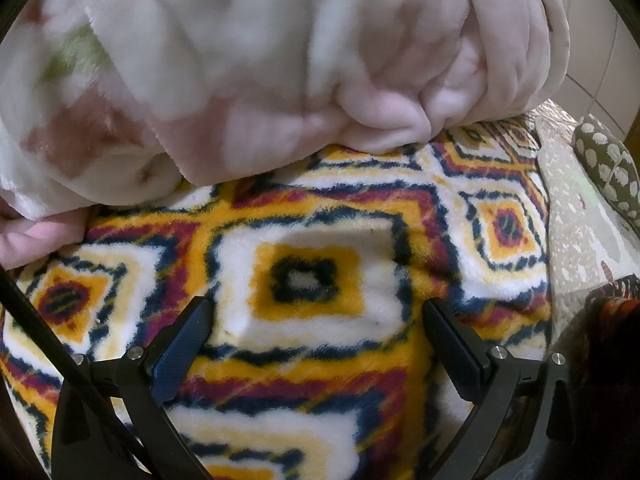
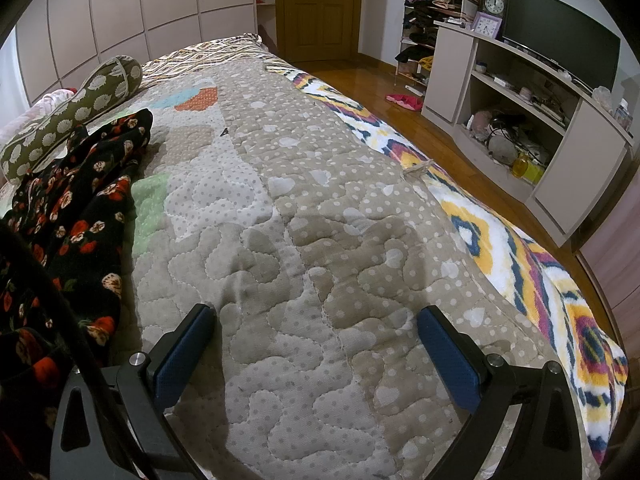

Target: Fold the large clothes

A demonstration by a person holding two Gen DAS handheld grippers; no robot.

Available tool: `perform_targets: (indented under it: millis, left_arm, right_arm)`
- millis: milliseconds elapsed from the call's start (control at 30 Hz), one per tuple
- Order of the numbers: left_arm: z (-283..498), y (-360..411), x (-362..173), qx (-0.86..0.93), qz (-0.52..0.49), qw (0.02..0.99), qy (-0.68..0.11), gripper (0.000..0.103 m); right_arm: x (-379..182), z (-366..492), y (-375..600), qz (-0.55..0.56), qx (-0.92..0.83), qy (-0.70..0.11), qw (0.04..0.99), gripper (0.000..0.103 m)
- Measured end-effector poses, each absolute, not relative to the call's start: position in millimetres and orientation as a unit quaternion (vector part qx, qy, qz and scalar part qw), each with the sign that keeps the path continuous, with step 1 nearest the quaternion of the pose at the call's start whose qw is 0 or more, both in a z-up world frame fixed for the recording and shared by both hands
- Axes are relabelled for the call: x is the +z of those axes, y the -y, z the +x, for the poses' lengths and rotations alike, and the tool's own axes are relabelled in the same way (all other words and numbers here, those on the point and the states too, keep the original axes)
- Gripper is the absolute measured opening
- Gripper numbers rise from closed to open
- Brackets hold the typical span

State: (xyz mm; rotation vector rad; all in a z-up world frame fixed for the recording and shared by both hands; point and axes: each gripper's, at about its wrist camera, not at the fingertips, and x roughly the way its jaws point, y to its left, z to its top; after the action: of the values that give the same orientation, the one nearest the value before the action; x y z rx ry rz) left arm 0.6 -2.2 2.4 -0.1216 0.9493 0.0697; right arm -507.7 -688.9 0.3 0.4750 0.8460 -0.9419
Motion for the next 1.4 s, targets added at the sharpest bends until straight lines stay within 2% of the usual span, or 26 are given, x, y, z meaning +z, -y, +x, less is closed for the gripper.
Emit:
perform_targets:
  millis: [500, 800, 1033, 1200, 1400]
  left_arm:
    - [0.2, 2.9, 6.1, 0.035, -0.057, 0.88, -0.47, 0.103]
    - [-92.9, -39.4, 60.1, 0.134, 0.009, 0.919, -0.371, 0.102]
    - [-182.1, -73.9, 105.4, 0.18, 0.004, 0.933, -0.312, 0.102]
    - [-213.9, -9.0, 144.6, 0.076, 0.01, 0.959, -0.272, 0.102]
    - [-216.5, 121.3, 140.5, -0.116, 0.012, 0.942, -0.315, 0.103]
  right_arm:
    - [0.3, -507.7, 689.0, 0.22, -0.436, -0.391, 0.78, 0.103]
    - [0.2, -507.6, 689.0, 0.219, -0.436, -0.392, 0.78, 0.103]
    - [1.5, -508.5, 689.4, 0.22, -0.436, -0.391, 0.78, 0.103]
    - [1.5, -508.5, 689.4, 0.22, -0.436, -0.391, 0.78, 0.103]
    - [-0.1, -510.4, 690.9, 0.221, -0.436, -0.391, 0.78, 0.103]
